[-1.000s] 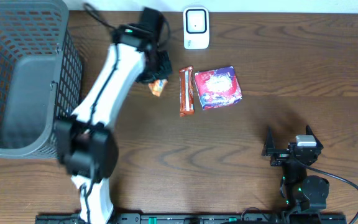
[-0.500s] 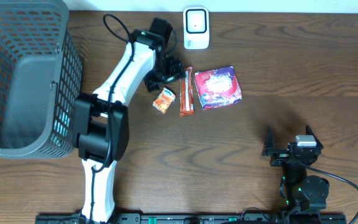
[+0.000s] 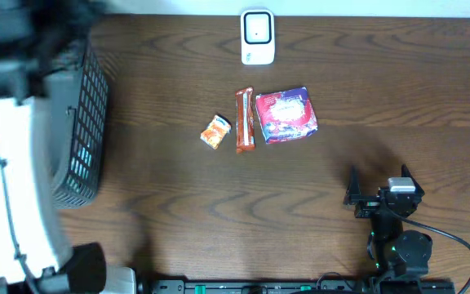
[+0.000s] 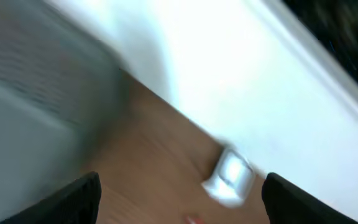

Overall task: Scan the item barcode
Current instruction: 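Place the orange packet left of the snack bar with the left gripper, then reach the left gripper into the basket and grasp the mint-green wrapper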

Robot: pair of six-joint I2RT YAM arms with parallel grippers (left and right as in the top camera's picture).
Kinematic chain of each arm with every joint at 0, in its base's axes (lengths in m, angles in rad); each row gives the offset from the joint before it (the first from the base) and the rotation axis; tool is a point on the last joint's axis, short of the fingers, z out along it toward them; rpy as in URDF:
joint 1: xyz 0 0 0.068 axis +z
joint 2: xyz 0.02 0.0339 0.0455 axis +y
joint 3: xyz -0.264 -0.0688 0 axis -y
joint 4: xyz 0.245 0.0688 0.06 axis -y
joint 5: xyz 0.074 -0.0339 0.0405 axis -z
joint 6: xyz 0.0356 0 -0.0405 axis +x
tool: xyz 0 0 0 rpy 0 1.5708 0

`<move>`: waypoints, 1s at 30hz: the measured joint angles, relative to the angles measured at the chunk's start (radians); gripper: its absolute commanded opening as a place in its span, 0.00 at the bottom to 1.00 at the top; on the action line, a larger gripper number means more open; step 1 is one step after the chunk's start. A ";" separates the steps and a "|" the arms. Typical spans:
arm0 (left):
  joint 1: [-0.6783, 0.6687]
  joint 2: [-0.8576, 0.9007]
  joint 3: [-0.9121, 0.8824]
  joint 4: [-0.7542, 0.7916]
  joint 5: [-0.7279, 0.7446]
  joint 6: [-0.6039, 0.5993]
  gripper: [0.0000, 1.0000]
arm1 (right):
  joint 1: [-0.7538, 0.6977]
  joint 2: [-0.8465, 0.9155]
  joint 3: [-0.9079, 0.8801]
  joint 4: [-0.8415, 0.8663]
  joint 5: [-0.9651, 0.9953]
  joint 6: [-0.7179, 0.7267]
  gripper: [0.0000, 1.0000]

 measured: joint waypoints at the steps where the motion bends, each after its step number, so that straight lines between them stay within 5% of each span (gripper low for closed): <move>1: 0.048 -0.013 0.002 -0.021 -0.020 0.002 0.83 | 0.000 0.000 0.000 0.000 0.000 0.000 0.99; 11: 0.388 0.074 -0.023 -0.396 -0.089 0.066 0.72 | 0.000 0.000 0.000 0.000 0.000 0.000 0.99; 30: 0.420 0.155 -0.328 -0.397 0.027 0.593 0.91 | 0.000 0.000 0.000 0.000 0.000 0.000 0.99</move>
